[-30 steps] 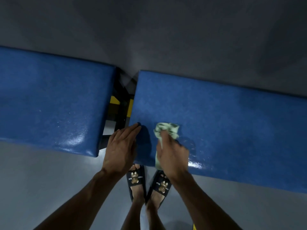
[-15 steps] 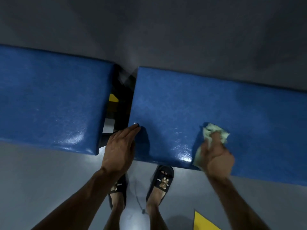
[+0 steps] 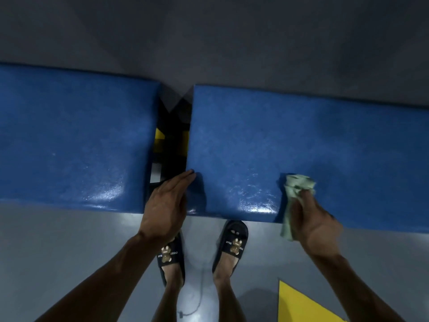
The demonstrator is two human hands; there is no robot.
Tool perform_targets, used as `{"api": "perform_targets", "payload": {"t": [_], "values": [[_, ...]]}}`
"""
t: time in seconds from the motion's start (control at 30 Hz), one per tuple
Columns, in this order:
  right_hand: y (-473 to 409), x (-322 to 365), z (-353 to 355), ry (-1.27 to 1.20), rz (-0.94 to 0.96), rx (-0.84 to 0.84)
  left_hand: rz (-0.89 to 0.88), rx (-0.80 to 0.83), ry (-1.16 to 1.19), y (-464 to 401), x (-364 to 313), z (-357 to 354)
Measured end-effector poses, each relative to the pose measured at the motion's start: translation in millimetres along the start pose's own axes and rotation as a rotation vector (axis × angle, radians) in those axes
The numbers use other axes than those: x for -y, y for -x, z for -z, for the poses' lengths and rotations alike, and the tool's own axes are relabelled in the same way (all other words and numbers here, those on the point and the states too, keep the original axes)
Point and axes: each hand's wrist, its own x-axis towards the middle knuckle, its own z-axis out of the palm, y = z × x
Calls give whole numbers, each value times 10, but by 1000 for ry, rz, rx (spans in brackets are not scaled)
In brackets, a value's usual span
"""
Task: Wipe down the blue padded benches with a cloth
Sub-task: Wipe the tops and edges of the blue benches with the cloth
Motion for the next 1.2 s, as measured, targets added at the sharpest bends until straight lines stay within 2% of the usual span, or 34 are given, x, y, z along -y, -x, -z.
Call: {"api": "perform_targets", "payload": {"t": [0.1,0.23,0.3,0.37,0.5,0.57,0.67,0.8,1.0,1.1,1.2], "values": [[144,193,-49,-61,-136,21,22,-20,15,48,70,13],[293,1049,-271,-223,-277,59,33,-33,68,111,180,10],[322,1480,-314,-238,-235,94,22,-27,68,130,237,14],[310,1731,-320,-187,-116,154,18,-24,65,147,284,24],[168,1443,-285,-133,125,112,17,-27,85,197,351,72],[136,1061,-213,-117,43,61,19,-28,90,221,396,106],[131,725,-94,-143,-219,-2,17,-38,103,242,492,140],[183,1213,-246,-197,-277,-11,28,-45,141,247,565,177],[208,2067,-420,-171,-103,13,-2,-53,153,212,534,290],[166,2195,-425,-73,36,59,1,-56,158,188,517,325],[46,2149,-438,31,261,-10,-2,-63,147,176,532,327]]}}
